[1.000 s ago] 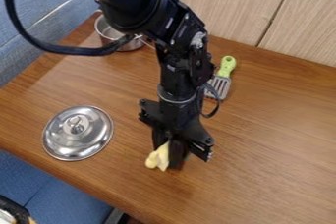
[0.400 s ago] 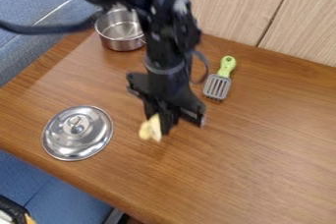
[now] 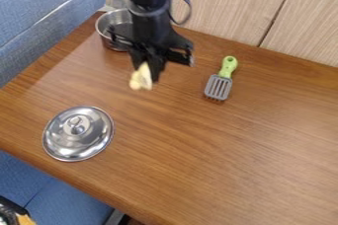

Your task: Put the yellow duck in the silver pot

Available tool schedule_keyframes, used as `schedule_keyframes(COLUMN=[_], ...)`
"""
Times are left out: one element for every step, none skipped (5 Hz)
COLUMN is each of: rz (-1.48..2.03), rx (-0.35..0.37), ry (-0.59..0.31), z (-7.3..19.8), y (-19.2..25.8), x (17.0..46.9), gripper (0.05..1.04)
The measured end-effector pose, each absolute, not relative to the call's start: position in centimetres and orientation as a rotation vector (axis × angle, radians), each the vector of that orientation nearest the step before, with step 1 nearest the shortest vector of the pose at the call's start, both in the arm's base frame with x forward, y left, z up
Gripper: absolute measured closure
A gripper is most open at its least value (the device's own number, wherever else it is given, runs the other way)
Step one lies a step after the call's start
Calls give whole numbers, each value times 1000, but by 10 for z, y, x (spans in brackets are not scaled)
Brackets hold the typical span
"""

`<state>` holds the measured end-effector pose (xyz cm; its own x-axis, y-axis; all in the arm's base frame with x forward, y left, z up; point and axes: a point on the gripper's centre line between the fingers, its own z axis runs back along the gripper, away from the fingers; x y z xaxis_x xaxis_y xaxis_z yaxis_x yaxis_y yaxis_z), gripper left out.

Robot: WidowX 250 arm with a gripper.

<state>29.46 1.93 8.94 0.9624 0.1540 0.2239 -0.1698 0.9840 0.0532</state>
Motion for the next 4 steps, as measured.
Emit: schedule_keyframes(rz=[300,436,529,568], rx=[73,95,119,133], ry=[-238,-242,-236,-230], z=[90,85,75,68], y=[50,83,110,123], x=[327,357,382,404], gripper=[956,956,956,956])
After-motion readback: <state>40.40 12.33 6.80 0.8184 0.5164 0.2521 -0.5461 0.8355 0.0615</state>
